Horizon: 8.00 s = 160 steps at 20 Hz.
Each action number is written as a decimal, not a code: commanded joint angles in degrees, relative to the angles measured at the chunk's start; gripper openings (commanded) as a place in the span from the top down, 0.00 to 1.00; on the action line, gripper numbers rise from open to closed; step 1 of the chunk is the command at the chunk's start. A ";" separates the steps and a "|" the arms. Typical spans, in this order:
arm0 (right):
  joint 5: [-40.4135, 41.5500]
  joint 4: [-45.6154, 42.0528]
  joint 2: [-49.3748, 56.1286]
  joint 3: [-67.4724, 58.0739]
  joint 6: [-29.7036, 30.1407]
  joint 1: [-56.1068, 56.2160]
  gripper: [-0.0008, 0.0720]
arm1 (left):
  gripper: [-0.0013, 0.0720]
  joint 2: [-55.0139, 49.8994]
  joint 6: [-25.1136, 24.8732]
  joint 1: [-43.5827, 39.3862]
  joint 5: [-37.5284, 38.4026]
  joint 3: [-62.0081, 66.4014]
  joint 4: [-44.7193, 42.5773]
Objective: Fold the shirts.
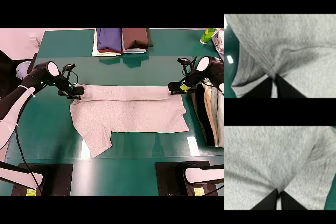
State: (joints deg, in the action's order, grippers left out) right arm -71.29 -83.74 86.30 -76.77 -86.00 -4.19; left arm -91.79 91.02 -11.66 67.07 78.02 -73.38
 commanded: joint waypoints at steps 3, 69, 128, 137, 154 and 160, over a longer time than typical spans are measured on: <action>-2.80 -0.09 -0.68 -1.16 -0.09 -0.13 0.52 | 0.34 1.70 0.48 0.07 3.98 -0.72 -0.35; -9.77 -3.32 -48.94 36.83 0.50 -12.37 0.97 | 0.96 54.31 14.36 -14.23 9.88 -34.47 -9.20; -5.95 14.29 -25.35 6.43 3.08 -3.82 0.98 | 0.96 -2.21 6.84 -26.36 -21.49 -0.57 5.46; -7.39 15.21 -22.43 -10.34 -2.67 13.66 0.98 | 0.96 -12.11 1.81 -29.42 -20.72 8.26 12.15; 13.57 15.28 -7.19 -15.85 -9.62 41.75 0.97 | 0.96 16.41 1.88 -4.63 -5.57 9.64 -16.48; 31.91 16.63 7.89 -16.72 -9.40 54.69 0.70 | 0.95 28.52 1.46 2.36 -4.87 9.66 -19.52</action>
State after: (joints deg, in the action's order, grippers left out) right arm -49.60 -67.72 87.88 -92.84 -95.42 45.32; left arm -68.29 92.88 -11.90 61.47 87.61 -89.71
